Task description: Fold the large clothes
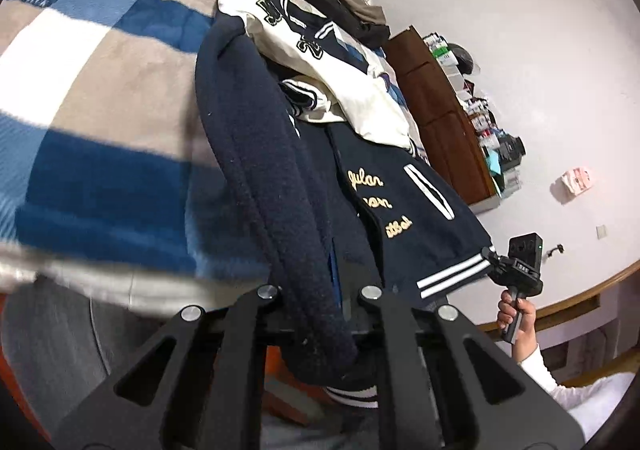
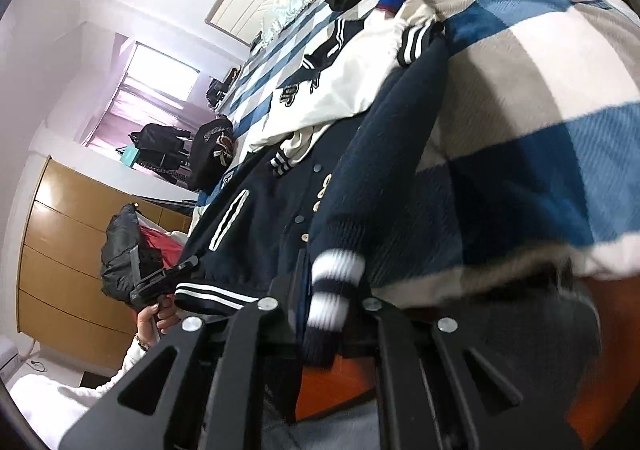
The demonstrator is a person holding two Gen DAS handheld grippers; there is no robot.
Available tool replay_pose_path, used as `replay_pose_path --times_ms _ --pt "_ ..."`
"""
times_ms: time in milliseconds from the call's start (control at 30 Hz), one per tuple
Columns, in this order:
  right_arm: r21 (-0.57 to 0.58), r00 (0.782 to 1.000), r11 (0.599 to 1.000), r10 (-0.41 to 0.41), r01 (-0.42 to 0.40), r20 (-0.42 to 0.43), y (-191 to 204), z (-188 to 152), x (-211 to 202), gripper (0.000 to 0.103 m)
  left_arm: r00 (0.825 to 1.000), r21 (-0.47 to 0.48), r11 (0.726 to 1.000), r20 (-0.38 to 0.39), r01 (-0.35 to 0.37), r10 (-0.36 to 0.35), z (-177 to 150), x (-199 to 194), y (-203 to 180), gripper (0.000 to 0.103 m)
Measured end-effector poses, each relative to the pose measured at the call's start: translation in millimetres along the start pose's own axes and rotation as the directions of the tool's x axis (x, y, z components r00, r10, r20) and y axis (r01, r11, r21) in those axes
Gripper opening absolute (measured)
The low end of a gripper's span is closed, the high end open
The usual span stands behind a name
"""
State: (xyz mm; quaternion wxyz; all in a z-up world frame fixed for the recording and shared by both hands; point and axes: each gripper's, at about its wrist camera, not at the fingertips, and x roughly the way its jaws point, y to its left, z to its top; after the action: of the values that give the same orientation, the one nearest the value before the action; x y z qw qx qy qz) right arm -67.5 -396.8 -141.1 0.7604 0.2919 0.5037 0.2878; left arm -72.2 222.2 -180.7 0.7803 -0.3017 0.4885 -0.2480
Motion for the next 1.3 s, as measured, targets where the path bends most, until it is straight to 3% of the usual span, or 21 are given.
replay_pose_path --times_ms 100,233,400,500,600,667,700,767,867,967,1100,1133,1167,1200,1233,1267,1300 --pt "0.032 1.000 0.999 -0.013 0.013 -0.018 -15.5 -15.5 -2.1 0.010 1.000 0.008 1.000 -0.021 -0.008 0.008 -12.8 -0.1 -2.9 0.009" --pt "0.117 0.994 0.990 -0.068 0.077 -0.083 -59.6 -18.7 38.8 0.009 0.998 0.006 1.000 -0.061 -0.023 0.023 -12.4 25.4 3.0 0.008" --pt "0.169 0.978 0.971 -0.145 0.170 -0.151 -87.6 -16.3 75.6 0.011 0.991 0.013 0.999 -0.120 -0.053 0.054 -8.3 51.0 3.3 0.008" --pt "0.182 0.967 0.957 -0.196 0.225 -0.164 -92.1 -14.2 84.7 0.021 0.984 0.021 0.996 -0.152 -0.087 0.089 -11.0 58.6 5.6 0.008" --pt "0.170 0.960 0.957 -0.201 0.235 -0.197 -87.2 -7.0 98.2 0.044 0.982 -0.001 0.995 -0.162 -0.099 0.097 -14.5 62.3 13.4 0.013" --pt "0.147 0.952 0.956 -0.219 0.253 -0.213 -78.4 -5.0 106.5 0.070 0.980 -0.016 0.994 -0.172 -0.104 0.100 -16.9 67.9 18.4 0.038" --pt "0.136 0.948 0.956 -0.228 0.262 -0.222 -76.6 -3.3 111.7 0.073 0.980 -0.024 0.993 -0.170 -0.112 0.106 -18.2 70.7 20.2 0.055" --pt "0.116 0.935 0.949 -0.259 0.293 -0.241 -75.6 -0.3 122.6 0.075 0.978 -0.027 0.992 -0.176 -0.122 0.115 -20.9 75.9 22.9 0.059" --pt "0.102 0.923 0.945 -0.273 0.310 -0.271 -80.1 -0.6 134.2 0.076 0.970 -0.006 0.988 -0.193 -0.153 0.149 -22.1 84.2 23.5 0.073" --pt "0.146 0.930 0.948 -0.233 0.282 -0.284 -91.8 -4.7 139.9 0.083 0.964 -0.009 0.986 -0.212 -0.168 0.163 -21.9 92.6 27.5 0.082" --pt "0.177 0.936 0.941 -0.237 0.288 -0.260 -104.0 -7.2 138.8 0.082 0.948 -0.047 0.972 -0.238 -0.229 0.211 -23.3 100.3 41.0 0.082" --pt "0.172 0.934 0.936 -0.263 0.308 -0.240 -104.7 -9.2 136.0 0.066 0.947 -0.046 0.970 -0.235 -0.237 0.220 -23.6 99.5 42.1 0.081" --pt "0.163 0.928 0.928 -0.295 0.335 -0.230 -105.3 -10.7 133.5 0.050 0.946 -0.038 0.968 -0.226 -0.249 0.234 -24.7 98.1 42.3 0.067" --pt "0.161 0.922 0.920 -0.318 0.356 -0.220 -107.5 -13.4 131.2 0.045 0.943 -0.023 0.963 -0.212 -0.267 0.256 -26.2 96.6 43.1 0.054" --pt "0.170 0.925 0.920 -0.318 0.354 -0.208 -108.7 -14.7 129.2 0.039 0.939 -0.016 0.959 -0.209 -0.284 0.274 -27.1 95.4 44.3 0.026" --pt "0.171 0.927 0.921 -0.315 0.350 -0.202 -109.1 -15.8 128.3 0.033 0.939 -0.022 0.958 -0.205 -0.285 0.275 -28.3 94.1 47.6 0.018" --pt "0.166 0.929 0.923 -0.314 0.347 -0.196 -110.2 -17.5 126.3 0.030 0.951 -0.048 0.967 -0.201 -0.250 0.236 -29.5 93.0 52.0 0.015"
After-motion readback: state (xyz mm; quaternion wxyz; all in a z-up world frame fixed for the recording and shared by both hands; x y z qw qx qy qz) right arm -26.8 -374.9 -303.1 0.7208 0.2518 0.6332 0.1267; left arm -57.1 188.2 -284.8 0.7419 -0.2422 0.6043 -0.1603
